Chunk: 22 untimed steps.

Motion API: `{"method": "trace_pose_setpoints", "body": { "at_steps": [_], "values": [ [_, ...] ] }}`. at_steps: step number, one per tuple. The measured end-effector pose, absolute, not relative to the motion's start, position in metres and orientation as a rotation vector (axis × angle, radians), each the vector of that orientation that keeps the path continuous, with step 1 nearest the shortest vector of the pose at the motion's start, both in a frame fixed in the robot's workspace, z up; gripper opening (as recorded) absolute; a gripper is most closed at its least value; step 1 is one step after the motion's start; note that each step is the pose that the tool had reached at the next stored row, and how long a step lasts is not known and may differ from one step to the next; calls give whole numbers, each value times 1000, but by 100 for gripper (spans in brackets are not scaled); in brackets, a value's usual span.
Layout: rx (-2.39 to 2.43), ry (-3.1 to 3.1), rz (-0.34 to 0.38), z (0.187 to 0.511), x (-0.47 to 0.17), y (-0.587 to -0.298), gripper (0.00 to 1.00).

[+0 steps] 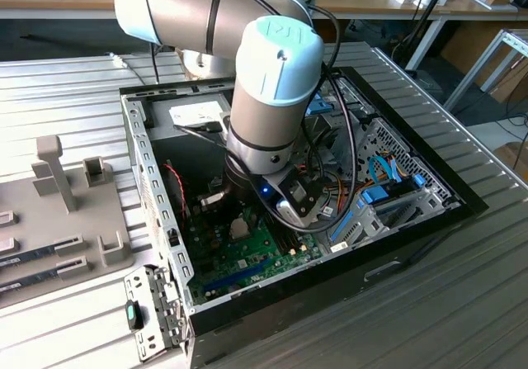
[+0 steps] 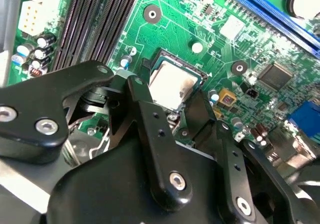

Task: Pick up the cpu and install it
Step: 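Place the cpu into insertion slot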

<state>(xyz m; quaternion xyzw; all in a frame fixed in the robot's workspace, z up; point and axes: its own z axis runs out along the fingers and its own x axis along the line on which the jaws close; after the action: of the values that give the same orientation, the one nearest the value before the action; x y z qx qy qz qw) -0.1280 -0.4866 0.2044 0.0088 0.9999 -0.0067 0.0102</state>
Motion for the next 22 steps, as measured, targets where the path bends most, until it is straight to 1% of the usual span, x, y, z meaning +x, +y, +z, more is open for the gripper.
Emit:
{"method": "trace_pose_setpoints", "body": {
  "at_steps": [6,7,20,21,22],
  "values": [
    [27,3121,-20,205,-128,-487,53],
    [27,3121,-20,205,-128,-487,46],
    [16,3121,-21,202,-130,-484,46],
    [16,3121,-21,202,-131,-483,44],
    [16,3121,-21,202,-131,-483,39]
  ]
}}
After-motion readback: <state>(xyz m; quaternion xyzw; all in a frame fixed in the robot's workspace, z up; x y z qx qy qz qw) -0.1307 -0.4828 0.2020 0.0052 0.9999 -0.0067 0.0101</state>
